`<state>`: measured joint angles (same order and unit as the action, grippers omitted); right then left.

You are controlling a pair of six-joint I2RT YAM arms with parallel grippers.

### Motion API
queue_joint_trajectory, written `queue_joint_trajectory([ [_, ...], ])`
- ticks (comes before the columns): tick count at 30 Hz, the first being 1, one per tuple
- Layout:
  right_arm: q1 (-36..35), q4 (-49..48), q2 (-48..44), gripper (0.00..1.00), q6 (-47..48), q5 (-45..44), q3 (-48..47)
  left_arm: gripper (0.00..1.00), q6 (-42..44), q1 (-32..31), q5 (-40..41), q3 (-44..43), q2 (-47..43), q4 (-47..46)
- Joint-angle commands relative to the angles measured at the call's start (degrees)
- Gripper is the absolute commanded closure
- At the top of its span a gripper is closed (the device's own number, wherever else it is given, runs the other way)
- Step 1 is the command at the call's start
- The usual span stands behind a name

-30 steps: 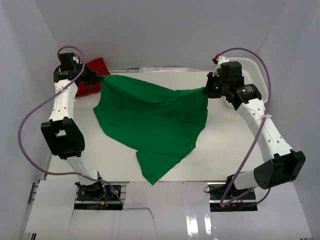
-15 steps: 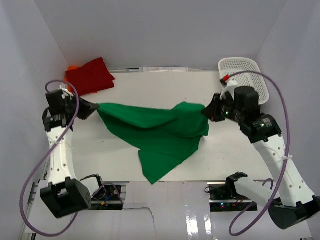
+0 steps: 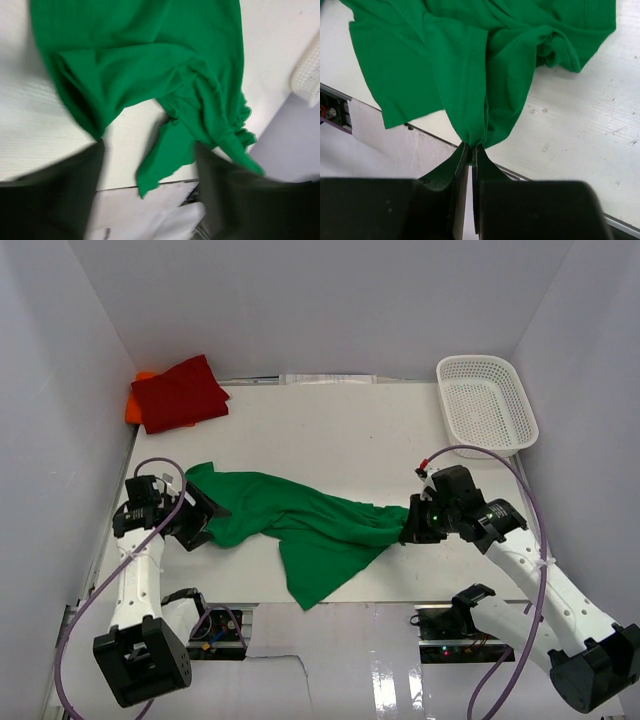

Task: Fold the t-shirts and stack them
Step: Flatten out the tshirt

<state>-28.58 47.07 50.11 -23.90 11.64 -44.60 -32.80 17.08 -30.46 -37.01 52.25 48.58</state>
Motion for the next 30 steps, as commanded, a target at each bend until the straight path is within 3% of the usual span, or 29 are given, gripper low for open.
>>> queue_joint_trajectory([
  [1,-0.25,-0.92,1.83,0.92,-0.1,-1.36,-4.44,0.05,3.61,-0.03,1.8,-6.82,3.29,3.37],
  [7,-0.43,-3.65,5.87,0.92,0.87,-0.92,-5.76,0.02,5.46,-0.03,7.95,-14.39,8.21,2.75],
  [11,-0.43,-4.7,7.72,0.92,1.58,-0.92,-6.2,0.02,6.6,-0.03,8.31,-12.56,12.69,-1.1],
  [15,-0.86,-5.41,9.3,0.92,2.19,-1.09,-6.82,0.05,9.67,-0.38,6.21,-11.93,22.94,-4.37],
  [17,-0.87,-5.5,9.31,0.92,2.54,-1.18,-7.08,0.11,11.35,-3.52,5.59,-15.87,26.92,-3.14],
  [22,-1.13,-5.5,10.18,0.92,3.42,-0.83,-8.83,0.09,12.49,-9.34,13.4,-20.73,35.71,-1.47],
  [30,-1.48,-4.26,15.71,0.92,7.9,0.31,-13.67,0.08,11.36,-11.02,22.01,-18.1,33.1,-1.82],
])
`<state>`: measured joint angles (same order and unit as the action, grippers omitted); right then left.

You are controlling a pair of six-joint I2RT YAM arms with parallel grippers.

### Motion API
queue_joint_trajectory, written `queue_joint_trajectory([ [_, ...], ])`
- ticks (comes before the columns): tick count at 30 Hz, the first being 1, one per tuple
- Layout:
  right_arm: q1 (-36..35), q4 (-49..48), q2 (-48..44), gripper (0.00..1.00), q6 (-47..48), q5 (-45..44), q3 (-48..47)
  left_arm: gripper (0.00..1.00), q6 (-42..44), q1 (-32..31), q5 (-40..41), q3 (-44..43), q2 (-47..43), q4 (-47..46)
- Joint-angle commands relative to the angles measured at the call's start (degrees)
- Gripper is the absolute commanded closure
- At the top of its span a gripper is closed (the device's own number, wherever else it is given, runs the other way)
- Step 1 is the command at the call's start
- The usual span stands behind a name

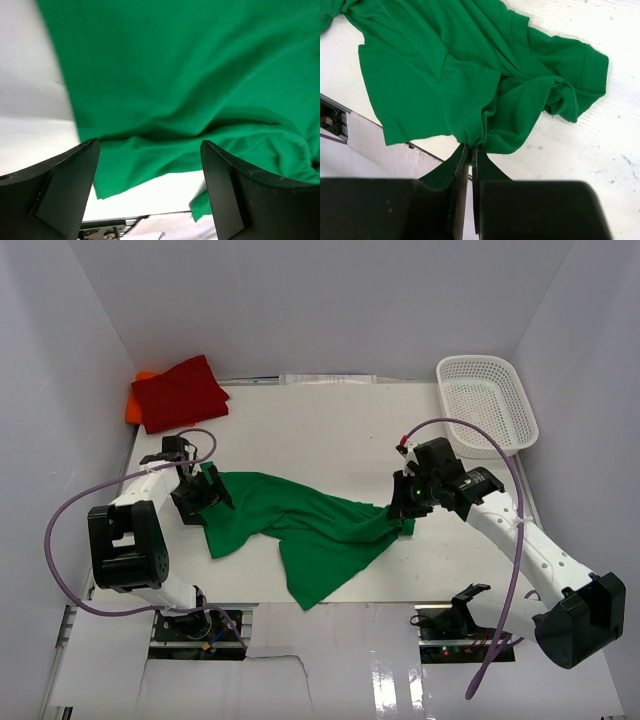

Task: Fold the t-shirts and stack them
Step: Flatten out the tshirt

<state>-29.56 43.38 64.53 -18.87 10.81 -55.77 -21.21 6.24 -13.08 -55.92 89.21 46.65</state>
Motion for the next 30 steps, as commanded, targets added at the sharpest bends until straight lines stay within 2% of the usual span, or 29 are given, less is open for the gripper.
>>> queue_joint_trajectory([
  [1,-0.41,-0.83,1.82,0.92,3.23,1.49,-2.59,0.07,-0.84,-0.09,5.08,1.6,-4.39,0.37],
  [8,-0.41,-4.17,4.64,0.92,5.25,4.66,-1.62,0.09,-6.82,-0.17,2.89,4.06,-6.68,2.83],
  [14,-0.41,-5.67,5.16,0.92,6.13,5.45,-1.01,0.19,-7.88,-0.09,1.75,6.43,-7.65,2.21],
  [21,-0.41,-5.76,4.11,0.92,6.39,5.89,-0.66,0.21,-8.14,0.09,2.53,6.79,-5.45,1.42],
  [25,-0.5,-5.76,3.58,0.92,6.39,6.07,-0.22,0.33,-8.06,1.66,1.83,6.88,-4.57,0.2],
  [27,-0.41,-5.84,3.67,0.92,6.39,6.07,-0.13,0.34,-8.23,2.28,1.39,6.88,-5.01,-0.16],
  [28,-0.41,-5.76,3.76,0.92,6.39,6.07,-0.13,0.39,-8.23,2.63,1.13,7.05,-5.27,-0.59],
  [30,-0.41,-5.76,3.85,0.92,6.39,6.07,-0.04,0.41,-8.23,3.51,1.04,7.32,-5.71,-0.69],
])
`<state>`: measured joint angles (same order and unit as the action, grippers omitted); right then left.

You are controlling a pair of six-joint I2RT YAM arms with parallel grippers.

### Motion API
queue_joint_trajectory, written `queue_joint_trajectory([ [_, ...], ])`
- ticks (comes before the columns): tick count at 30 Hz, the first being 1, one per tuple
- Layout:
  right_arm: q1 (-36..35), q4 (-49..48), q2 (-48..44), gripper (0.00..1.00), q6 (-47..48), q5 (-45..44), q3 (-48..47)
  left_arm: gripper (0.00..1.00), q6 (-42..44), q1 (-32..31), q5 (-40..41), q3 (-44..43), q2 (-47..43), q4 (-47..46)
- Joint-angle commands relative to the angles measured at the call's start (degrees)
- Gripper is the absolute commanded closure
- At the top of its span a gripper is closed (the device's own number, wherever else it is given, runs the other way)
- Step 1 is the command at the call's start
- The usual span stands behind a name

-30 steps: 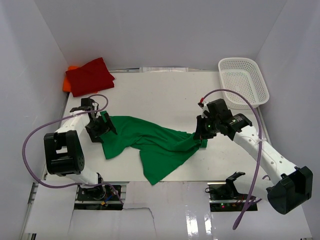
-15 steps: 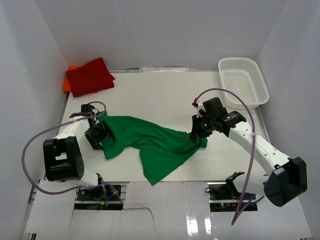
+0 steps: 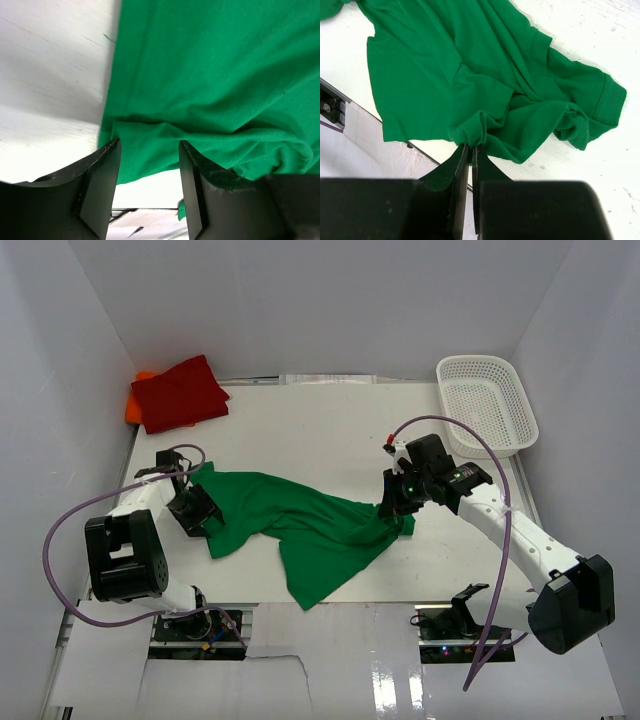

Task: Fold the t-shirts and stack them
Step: Flatten out the tshirt

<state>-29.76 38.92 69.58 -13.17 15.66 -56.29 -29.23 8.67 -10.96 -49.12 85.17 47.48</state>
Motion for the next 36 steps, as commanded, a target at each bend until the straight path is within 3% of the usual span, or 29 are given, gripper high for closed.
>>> queue_joint_trajectory([
  [1,-0.3,-1.3,-1.2,0.92,0.69,1.21,0.48,0.4,-0.12,1.44,-0.99,0.69,-1.67,-1.6],
  [12,-0.21,-1.47,-1.82,0.92,0.6,1.48,0.74,0.4,0.05,1.97,-0.81,0.61,0.88,-1.52],
  [20,-0.21,-1.91,-2.87,0.92,0.34,1.92,1.36,0.47,0.41,1.97,-0.55,0.61,3.51,-1.34],
  [24,-0.3,-2.09,-3.31,0.92,0.25,2.09,1.71,0.58,0.41,1.97,-0.46,0.52,4.3,-1.34],
  [32,-0.3,-2.44,-4.63,0.92,-0.1,2.88,2.5,0.58,0.32,1.97,-0.11,0.61,5.53,-0.99],
  [33,-0.21,-2.44,-4.89,0.92,-0.19,3.06,2.59,0.61,0.32,1.97,-0.2,0.52,5.97,-0.99],
  [35,-0.3,-2.7,-5.16,0.92,-0.28,2.97,2.85,0.82,0.4,1.97,-0.64,0.61,6.33,-0.9],
  [36,-0.3,-2.88,-5.16,0.92,-0.37,2.97,3.03,0.88,0.41,1.97,-0.55,0.52,6.42,-0.9],
])
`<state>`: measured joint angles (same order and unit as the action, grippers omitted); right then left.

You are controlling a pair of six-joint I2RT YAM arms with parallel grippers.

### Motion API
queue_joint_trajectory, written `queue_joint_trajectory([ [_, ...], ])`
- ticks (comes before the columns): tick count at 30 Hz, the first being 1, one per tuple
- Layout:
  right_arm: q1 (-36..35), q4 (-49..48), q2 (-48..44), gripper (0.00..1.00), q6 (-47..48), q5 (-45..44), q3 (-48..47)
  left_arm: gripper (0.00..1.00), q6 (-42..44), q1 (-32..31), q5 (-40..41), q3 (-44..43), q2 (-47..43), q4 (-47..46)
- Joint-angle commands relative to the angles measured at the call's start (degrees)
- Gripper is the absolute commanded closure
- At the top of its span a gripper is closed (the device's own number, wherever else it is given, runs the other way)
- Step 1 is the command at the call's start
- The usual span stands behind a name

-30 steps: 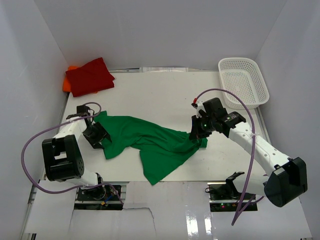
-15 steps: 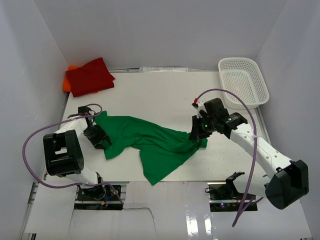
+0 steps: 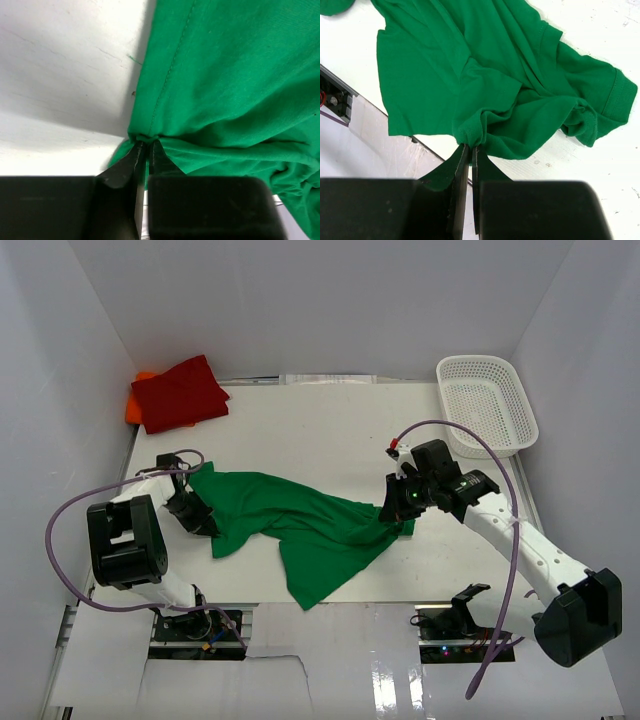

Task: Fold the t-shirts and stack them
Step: Flatten out the tshirt

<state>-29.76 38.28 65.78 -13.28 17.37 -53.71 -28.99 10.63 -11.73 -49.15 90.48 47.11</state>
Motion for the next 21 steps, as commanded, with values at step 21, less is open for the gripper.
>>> queue_joint_trajectory([
  [21,-0.3,-3.39,1.72,0.92,-0.26,-0.75,0.1,1.0,0.52,0.09,-1.9,-16.77,-7.51,11.86],
])
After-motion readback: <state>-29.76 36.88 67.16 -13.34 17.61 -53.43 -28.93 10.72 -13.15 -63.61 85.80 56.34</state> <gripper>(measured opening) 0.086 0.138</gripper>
